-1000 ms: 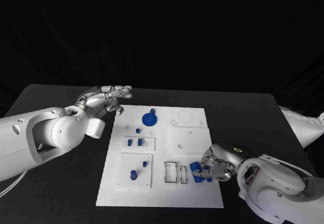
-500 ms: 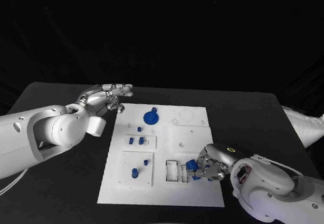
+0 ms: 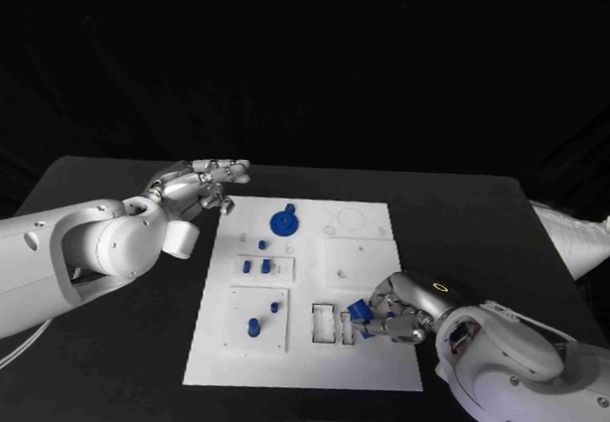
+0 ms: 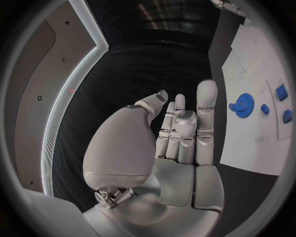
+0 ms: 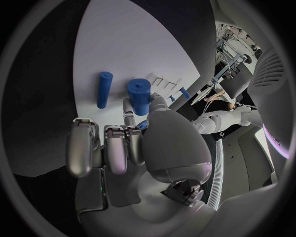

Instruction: Assemble the parts on the task board

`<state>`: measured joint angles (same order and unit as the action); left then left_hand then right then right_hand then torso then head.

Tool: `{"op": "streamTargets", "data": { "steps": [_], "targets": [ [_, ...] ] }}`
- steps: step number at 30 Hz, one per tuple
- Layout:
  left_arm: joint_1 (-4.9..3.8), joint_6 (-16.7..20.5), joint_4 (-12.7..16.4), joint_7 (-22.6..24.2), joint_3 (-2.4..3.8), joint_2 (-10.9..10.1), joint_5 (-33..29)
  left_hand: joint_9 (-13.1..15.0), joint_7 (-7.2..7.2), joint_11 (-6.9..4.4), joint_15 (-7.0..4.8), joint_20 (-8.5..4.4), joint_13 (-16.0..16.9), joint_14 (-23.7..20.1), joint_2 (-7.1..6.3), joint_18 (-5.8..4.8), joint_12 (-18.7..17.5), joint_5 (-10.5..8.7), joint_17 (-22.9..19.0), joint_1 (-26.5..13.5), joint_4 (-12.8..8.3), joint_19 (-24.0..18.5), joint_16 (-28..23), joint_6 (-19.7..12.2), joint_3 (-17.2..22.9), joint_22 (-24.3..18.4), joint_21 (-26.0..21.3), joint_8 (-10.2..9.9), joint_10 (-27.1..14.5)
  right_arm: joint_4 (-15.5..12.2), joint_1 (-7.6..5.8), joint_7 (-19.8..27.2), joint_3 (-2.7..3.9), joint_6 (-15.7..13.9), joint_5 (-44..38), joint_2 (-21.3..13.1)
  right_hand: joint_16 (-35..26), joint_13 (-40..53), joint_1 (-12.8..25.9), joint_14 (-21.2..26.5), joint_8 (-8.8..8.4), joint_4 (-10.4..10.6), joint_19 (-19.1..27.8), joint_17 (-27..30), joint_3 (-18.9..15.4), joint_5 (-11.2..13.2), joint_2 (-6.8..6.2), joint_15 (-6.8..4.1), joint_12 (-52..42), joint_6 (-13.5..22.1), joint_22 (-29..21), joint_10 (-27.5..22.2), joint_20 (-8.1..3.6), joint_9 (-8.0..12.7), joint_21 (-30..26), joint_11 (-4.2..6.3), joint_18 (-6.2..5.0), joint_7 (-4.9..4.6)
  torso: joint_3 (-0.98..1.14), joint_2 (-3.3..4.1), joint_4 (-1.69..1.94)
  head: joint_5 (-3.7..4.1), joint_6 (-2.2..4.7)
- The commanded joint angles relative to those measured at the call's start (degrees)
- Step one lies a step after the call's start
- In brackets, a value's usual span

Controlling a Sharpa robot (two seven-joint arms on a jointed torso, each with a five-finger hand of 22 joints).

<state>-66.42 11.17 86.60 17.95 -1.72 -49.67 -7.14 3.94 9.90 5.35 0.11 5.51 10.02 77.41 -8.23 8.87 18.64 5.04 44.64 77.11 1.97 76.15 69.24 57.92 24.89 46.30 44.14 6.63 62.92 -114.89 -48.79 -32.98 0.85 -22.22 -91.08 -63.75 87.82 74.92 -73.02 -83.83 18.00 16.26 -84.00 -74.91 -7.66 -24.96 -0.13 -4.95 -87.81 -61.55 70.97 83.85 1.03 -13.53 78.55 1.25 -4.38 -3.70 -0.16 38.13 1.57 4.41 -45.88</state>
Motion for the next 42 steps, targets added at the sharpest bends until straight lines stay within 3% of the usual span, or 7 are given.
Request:
{"op": "streamTargets", "data": {
  "steps": [1,8,15,23,34,39,42],
  "targets": [
    [-0.03,-0.87,0.17,0.24,0.03,-0.01,0.16,-0.02,0.15,0.01,0.24,0.37,0.1,-0.33,0.46,0.45,0.36,0.06,-0.13,-0.27,-0.06,-0.21,-0.18,-0.41,-0.4,-0.07,-0.34,0.31,-0.4,-1.17,-0.33,0.95,0.31,-5.42,3.96,-0.47,0.21,13.22,-1.29,-5.28,0.9,-0.29,-0.91,-10.49,0.02,-0.56,1.07,-0.32,-0.27,-1.0,0.1,5.11,-0.39,-1.5,0.25,0.2,0.5,0.76,-0.03,-0.01,0.05,0.07,0.11],
    [-0.03,-0.9,0.28,0.21,0.03,-0.07,0.16,-0.02,0.15,0.01,0.24,0.37,0.1,-0.33,0.46,0.45,0.36,0.06,-0.13,-0.27,-0.06,-0.21,-0.18,-0.41,-0.4,-0.07,-0.34,0.31,-0.4,-1.96,-0.74,0.91,0.58,-4.83,7.95,-0.55,0.17,13.21,-1.4,-5.27,0.91,-0.29,-0.9,-10.41,-0.05,-0.96,1.02,-0.35,-0.25,-0.87,0.03,5.11,-0.44,-1.67,0.21,0.21,0.49,0.76,-0.04,0.03,0.15,-0.08,-0.04],
    [-0.03,-0.91,0.4,0.19,0.03,-0.08,0.16,-0.02,0.15,0.01,0.24,0.37,0.1,-0.33,0.46,0.45,0.36,0.06,-0.13,-0.27,-0.06,-0.21,-0.18,-0.41,-0.4,-0.07,-0.34,0.31,-0.4,-1.32,-0.81,0.12,0.62,-0.76,11.54,1.26,0.12,13.06,-1.06,-5.24,0.9,0.0,-0.86,-10.3,-0.28,-0.9,1.06,-0.33,-0.08,-0.74,-0.07,5.02,-0.45,-1.85,0.14,0.16,0.48,0.67,-0.07,-0.01,0.16,-0.46,-0.24],
    [-0.04,-0.91,0.55,0.18,0.03,-0.03,0.16,-0.02,0.15,0.01,0.24,0.37,0.1,-0.33,0.46,0.45,0.36,0.06,-0.13,-0.27,-0.06,-0.21,-0.18,-0.41,-0.4,-0.07,-0.34,0.31,-0.4,-0.08,-0.82,-0.77,0.61,2.34,13.1,4.28,-0.04,12.69,2.29,-5.18,1.44,0.4,-0.74,-10.02,-1.77,-0.18,2.06,-0.41,0.42,-1.47,-0.3,4.82,-0.5,-2.92,-0.04,0.32,0.42,0.92,-0.04,0.05,0.19,-0.83,-0.28],
    [-0.04,-0.89,0.74,0.23,0.04,-0.1,0.16,-0.01,0.17,0.04,0.26,0.4,0.14,-0.32,0.47,0.44,0.54,0.06,-0.06,-0.37,-0.02,-0.21,-0.1,-0.45,-0.5,0.0,-0.29,0.38,-0.56,1.59,-0.82,-1.24,0.6,3.24,11.01,6.64,-0.18,12.4,3.99,-5.13,2.13,0.36,-0.64,-9.75,-2.93,0.82,2.45,-0.73,0.83,-2.29,-0.58,4.66,-0.73,-3.93,-0.25,0.72,0.35,1.42,0.01,0.0,0.17,-1.17,-0.28],
    [-0.04,-0.9,0.84,0.22,0.04,-0.15,0.16,-0.01,0.17,0.04,0.26,0.4,0.14,-0.32,0.47,0.44,0.54,0.06,-0.06,-0.37,-0.02,-0.21,-0.1,-0.45,-0.5,0.0,-0.29,0.38,-0.56,2.01,-0.81,-1.31,0.6,4.08,10.53,7.22,-0.28,12.31,4.95,-5.1,2.41,0.37,-0.58,-9.59,-3.78,2.37,2.57,-0.89,1.02,-2.33,-0.76,4.61,-0.89,-4.51,-0.4,0.89,0.32,1.59,0.03,0.06,0.16,-1.34,-0.33],
    [-0.04,-0.89,0.91,0.2,0.04,-0.22,0.16,-0.01,0.17,0.04,0.26,0.4,0.14,-0.32,0.47,0.44,0.54,0.06,-0.06,-0.37,-0.02,-0.21,-0.1,-0.45,-0.5,0.0,-0.29,0.38,-0.56,2.21,-0.81,-1.33,0.6,4.31,10.14,7.49,-0.37,12.23,6.25,-5.07,2.63,0.37,-0.51,-9.44,-4.83,5.69,2.69,-0.96,1.18,-2.26,-0.96,4.56,-0.98,-5.04,-0.56,0.96,0.29,1.66,0.04,0.08,0.14,-1.39,-0.42]
  ]
}}
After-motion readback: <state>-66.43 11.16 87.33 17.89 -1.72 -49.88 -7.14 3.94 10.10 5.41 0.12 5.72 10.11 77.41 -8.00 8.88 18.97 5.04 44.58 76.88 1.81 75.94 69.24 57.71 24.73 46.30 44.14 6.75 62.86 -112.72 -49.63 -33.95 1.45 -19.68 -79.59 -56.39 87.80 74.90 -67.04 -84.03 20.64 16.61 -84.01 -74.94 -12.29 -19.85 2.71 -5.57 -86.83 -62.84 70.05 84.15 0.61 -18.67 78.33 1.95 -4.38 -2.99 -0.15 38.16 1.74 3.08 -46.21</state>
